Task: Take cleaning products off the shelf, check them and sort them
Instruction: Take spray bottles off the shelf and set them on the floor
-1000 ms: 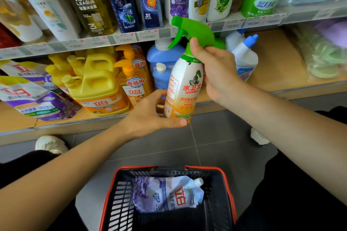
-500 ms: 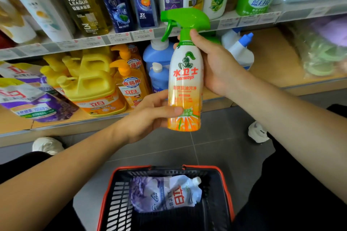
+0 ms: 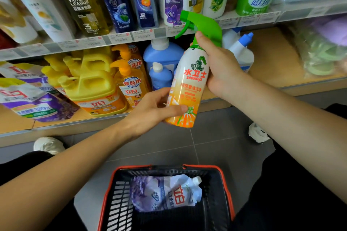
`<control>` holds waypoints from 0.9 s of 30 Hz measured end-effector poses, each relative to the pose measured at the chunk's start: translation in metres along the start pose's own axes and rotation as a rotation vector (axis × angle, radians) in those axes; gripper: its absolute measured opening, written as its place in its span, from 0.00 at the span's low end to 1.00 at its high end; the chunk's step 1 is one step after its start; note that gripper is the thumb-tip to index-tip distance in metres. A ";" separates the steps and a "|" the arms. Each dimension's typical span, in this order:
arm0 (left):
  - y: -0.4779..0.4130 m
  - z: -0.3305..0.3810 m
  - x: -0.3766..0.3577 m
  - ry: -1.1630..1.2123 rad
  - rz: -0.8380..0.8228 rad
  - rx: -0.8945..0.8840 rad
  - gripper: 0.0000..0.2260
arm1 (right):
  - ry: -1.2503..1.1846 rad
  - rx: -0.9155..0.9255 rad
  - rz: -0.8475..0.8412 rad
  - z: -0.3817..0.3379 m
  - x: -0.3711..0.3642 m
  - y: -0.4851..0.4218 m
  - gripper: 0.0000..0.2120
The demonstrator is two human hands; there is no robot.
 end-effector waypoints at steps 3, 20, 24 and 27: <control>0.000 0.002 0.004 -0.046 0.088 -0.044 0.29 | 0.017 0.011 0.022 -0.003 0.004 -0.005 0.12; 0.019 0.028 0.046 -0.231 0.464 -0.346 0.30 | 0.961 0.420 -0.756 0.013 0.027 0.009 0.27; 0.016 0.025 0.038 -0.207 0.434 -0.362 0.32 | 0.928 0.359 -0.909 0.043 0.018 0.025 0.36; 0.018 0.024 0.042 -0.203 0.425 -0.380 0.35 | 0.809 0.395 -0.818 0.045 0.015 0.027 0.32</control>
Point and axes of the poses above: each hand's wrist, its own y-axis away from the middle knuckle, its own x-axis out of the back of the hand, z = x × y, the point moved 3 cm from there along -y, towards the middle knuckle, and after that the axes turned 13 degrees about x, right-handed, at the moved point
